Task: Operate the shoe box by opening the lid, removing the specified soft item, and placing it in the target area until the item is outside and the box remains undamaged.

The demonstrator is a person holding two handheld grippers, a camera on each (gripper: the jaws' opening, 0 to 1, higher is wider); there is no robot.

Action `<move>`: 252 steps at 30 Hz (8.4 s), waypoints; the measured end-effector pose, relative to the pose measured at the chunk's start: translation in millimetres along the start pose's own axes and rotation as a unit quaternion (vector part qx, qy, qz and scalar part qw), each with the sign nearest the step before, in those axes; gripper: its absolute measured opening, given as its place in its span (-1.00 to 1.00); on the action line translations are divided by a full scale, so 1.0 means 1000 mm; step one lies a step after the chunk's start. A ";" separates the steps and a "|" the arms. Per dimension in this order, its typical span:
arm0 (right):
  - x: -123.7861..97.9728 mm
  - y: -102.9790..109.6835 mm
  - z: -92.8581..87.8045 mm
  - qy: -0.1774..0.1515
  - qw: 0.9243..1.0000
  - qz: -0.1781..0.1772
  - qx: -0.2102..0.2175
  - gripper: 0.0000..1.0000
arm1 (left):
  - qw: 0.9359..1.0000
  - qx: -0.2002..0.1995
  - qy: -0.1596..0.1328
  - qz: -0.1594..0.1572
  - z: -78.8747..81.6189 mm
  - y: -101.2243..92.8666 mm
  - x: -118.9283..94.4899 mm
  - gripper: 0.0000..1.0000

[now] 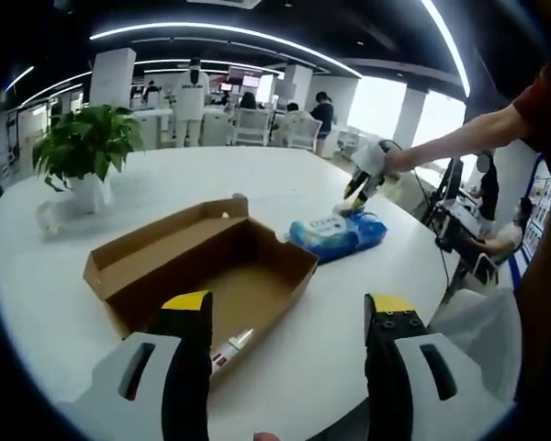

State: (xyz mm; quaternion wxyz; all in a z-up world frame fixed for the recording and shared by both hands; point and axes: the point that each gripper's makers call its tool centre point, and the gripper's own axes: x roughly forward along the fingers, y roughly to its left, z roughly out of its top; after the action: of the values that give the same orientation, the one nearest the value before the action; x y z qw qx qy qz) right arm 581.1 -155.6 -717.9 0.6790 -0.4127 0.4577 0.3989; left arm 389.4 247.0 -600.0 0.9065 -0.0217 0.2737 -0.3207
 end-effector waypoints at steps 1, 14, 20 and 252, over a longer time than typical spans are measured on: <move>-0.002 -0.001 0.003 -0.006 1.000 -0.005 0.003 -0.56 | 1.000 0.000 -0.001 0.000 0.000 0.000 -0.001 0.33; -0.028 -0.010 0.056 -0.133 0.977 -0.036 0.162 -0.53 | 1.000 -0.007 -0.020 0.001 0.005 0.002 -0.012 0.33; -0.033 -0.004 0.071 -0.148 0.974 -0.035 0.165 -0.49 | 1.000 -0.007 -0.026 0.004 0.005 0.004 -0.019 0.33; -0.052 0.253 0.254 -0.341 0.875 0.166 0.300 -0.13 | 0.889 0.411 0.165 -0.117 -0.066 0.057 0.085 -0.60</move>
State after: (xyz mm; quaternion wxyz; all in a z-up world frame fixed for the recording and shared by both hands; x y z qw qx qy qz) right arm 408.6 157.1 -656.8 0.8077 0.0545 0.3576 0.4656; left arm 442.8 250.9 -708.7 0.7320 0.3741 0.2585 -0.5074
